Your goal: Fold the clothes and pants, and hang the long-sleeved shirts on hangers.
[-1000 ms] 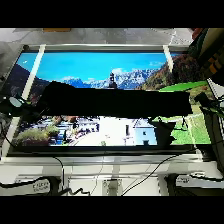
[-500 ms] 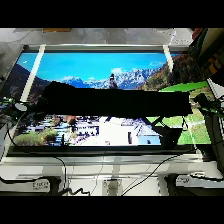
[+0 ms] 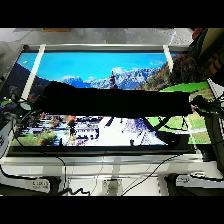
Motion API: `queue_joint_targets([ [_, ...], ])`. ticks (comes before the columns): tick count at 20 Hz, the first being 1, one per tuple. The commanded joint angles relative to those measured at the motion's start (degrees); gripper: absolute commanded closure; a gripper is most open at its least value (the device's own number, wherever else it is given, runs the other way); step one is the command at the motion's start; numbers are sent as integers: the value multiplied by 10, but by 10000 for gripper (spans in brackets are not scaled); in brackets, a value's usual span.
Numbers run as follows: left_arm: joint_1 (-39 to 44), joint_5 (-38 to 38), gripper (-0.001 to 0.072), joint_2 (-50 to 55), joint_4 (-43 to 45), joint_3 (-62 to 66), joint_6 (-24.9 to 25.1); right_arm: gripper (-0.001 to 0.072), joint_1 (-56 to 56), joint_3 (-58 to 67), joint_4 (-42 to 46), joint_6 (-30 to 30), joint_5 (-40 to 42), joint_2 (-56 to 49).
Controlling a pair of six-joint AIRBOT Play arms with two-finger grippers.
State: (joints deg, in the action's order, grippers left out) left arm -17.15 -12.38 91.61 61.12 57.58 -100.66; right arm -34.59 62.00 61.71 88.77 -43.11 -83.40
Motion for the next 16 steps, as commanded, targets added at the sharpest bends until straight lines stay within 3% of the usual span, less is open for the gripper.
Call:
queue_joint_targets([
  [1, 15, 55, 675, 6, 3, 45, 105, 388, 0, 32, -1, -61, -70, 0],
  [3, 24, 7, 700, 4, 4, 101, 181, 554, 3, 80, -7, -72, -114, 0],
  [4, 31, -32, 700, 0, 3, 130, 225, 669, 12, 108, -8, -76, -134, 0],
  [5, 38, -65, 700, -6, 3, 153, 262, 693, 24, 134, -14, -75, -143, 0],
  [8, 64, -95, 700, -53, 3, 185, 313, 693, 88, 202, -47, -75, -130, 0],
  [12, 99, -105, 700, -146, 3, 187, 313, 694, 235, 257, -46, -75, -62, -3],
  [16, 125, -164, 699, -223, 3, 187, 313, 695, 394, 274, -43, -56, -17, -41],
])
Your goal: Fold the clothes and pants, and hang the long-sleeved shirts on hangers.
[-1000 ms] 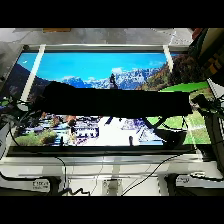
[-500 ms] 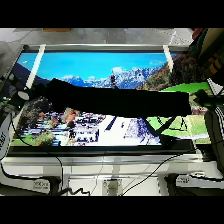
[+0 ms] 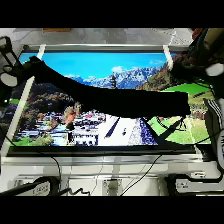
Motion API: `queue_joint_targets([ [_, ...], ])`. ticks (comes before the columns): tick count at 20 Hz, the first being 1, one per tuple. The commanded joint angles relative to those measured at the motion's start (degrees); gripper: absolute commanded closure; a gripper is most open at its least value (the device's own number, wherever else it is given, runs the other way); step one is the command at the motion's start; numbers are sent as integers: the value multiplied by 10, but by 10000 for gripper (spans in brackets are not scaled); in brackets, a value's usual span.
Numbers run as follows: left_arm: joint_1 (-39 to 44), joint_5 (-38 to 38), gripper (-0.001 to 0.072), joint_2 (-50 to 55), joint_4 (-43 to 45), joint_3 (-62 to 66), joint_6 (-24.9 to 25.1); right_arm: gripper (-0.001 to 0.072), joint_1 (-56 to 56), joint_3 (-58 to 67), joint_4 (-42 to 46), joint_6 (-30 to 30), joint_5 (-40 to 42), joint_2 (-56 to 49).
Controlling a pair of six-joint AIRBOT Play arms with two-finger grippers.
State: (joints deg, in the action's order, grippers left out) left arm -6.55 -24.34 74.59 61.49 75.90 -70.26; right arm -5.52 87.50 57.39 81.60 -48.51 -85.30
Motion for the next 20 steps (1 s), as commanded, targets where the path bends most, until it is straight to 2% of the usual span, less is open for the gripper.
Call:
queue_joint_targets([
  [1, 23, -66, 700, -67, 0, 3, 9, 695, 140, 21, -1, 28, 42, -39],
  [4, 30, -116, 700, -95, -3, 3, 9, 695, 249, 36, -4, 64, 66, -103],
  [9, 38, -172, 700, -103, -25, 3, 9, 695, 379, 129, -17, 107, 63, -237],
  [15, 56, -166, 699, -102, -91, 3, 9, 696, 468, 230, -89, 158, 99, -349],
  [20, 59, -166, 699, -82, -91, 3, 8, 695, 485, 240, -76, 174, 105, -364],
])
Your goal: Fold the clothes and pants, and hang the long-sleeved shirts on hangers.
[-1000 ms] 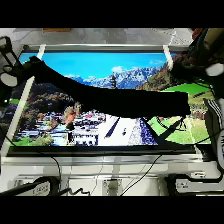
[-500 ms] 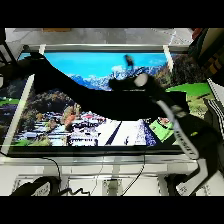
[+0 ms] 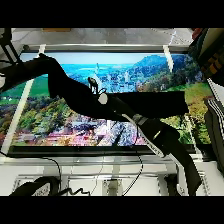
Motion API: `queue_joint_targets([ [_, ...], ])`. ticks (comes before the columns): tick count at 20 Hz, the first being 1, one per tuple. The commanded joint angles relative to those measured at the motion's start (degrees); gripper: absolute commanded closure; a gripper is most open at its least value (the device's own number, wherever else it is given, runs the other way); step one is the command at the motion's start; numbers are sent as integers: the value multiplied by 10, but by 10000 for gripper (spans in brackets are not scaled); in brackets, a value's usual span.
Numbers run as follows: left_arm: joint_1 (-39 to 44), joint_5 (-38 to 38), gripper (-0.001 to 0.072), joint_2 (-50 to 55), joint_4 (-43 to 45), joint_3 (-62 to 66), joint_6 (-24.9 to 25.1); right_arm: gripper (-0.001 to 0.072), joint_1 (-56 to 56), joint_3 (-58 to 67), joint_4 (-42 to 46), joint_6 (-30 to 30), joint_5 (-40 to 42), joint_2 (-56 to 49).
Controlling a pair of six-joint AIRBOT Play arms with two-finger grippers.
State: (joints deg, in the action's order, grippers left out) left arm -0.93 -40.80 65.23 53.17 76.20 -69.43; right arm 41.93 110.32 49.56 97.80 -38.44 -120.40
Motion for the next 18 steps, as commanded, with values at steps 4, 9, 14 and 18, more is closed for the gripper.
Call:
queue_joint_targets([
  [4, 26, -4, 699, 69, -8, 0, 0, 695, -57, 13, 66, 11, -72, 13],
  [9, 134, -2, 700, 148, -14, 0, 31, 695, -198, 13, 140, -66, -198, 102],
  [14, 277, 14, 699, 213, -14, 0, 43, 694, -320, 13, 142, -90, -250, 198],
  [18, 348, 54, 654, 270, -2, 0, 59, 694, -376, 13, 143, -89, -269, 236],
])
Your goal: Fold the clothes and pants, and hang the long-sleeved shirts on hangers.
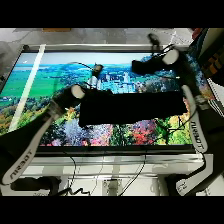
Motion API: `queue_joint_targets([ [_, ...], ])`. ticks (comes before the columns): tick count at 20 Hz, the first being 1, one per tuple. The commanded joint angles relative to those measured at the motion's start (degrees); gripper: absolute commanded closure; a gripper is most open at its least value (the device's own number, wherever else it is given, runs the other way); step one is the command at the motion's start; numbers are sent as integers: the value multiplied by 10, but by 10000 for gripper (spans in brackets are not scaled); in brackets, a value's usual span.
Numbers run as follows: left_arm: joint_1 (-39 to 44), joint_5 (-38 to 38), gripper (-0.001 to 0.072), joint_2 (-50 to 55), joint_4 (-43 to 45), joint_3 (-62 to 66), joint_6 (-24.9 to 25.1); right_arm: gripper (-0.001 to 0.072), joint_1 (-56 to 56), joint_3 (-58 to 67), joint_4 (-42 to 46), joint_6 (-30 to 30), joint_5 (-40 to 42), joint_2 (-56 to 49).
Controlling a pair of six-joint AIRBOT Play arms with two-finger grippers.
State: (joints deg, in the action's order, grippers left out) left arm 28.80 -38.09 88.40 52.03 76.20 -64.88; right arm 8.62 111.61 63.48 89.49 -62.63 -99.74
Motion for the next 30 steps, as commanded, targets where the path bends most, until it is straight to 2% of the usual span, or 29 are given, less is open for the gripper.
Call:
queue_joint_targets([
  [1, 56, 24, 375, 48, 11, 0, 12, 693, -51, 0, 3, -6, -43, 32],
  [2, 56, 16, -13, 52, 10, 0, 7, 693, -57, 0, 5, -7, -62, 33],
  [3, 53, 8, 12, 50, 13, 0, -4, 694, -63, 0, 11, -7, -79, 33],
  [5, 29, -7, 16, 36, 29, 0, -5, 693, -72, 0, 37, -9, -101, 33],
  [7, -20, -40, 116, 12, 77, 0, -27, 693, -85, 0, 65, -31, -117, 33],
  [8, -55, -68, 125, -2, 111, 0, -46, 694, -95, 0, 78, -39, -128, 33],
  [10, -134, -141, 125, -19, 158, 0, -71, 694, -119, 0, 89, -69, -147, 33],
  [13, -255, -267, 122, -7, 137, -3, -66, 694, -158, 0, 87, -101, -163, 33],
  [14, -282, -286, 120, 3, 124, -5, -54, 694, -169, -1, 85, -101, -163, 33],
  [16, -323, -295, 42, 35, 73, -5, -23, 694, -181, -1, 85, -101, -170, 33],
  [17, -337, -295, 42, 54, 30, -5, -2, 694, -183, -1, 85, -101, -176, 33],
  [19, -353, -295, 43, 87, -31, -5, 43, 694, -182, -1, 79, -101, -179, 33],
  [22, -352, -292, 44, 123, -37, -5, 90, 694, -182, -1, 64, -102, -167, 33],
  [29, -302, -262, 69, 164, -37, -5, 90, 694, -182, -1, 50, -102, -154, 33],
  [30, -295, -256, 106, 167, -37, -5, 90, 693, -182, -1, 49, -101, -153, 33],
])
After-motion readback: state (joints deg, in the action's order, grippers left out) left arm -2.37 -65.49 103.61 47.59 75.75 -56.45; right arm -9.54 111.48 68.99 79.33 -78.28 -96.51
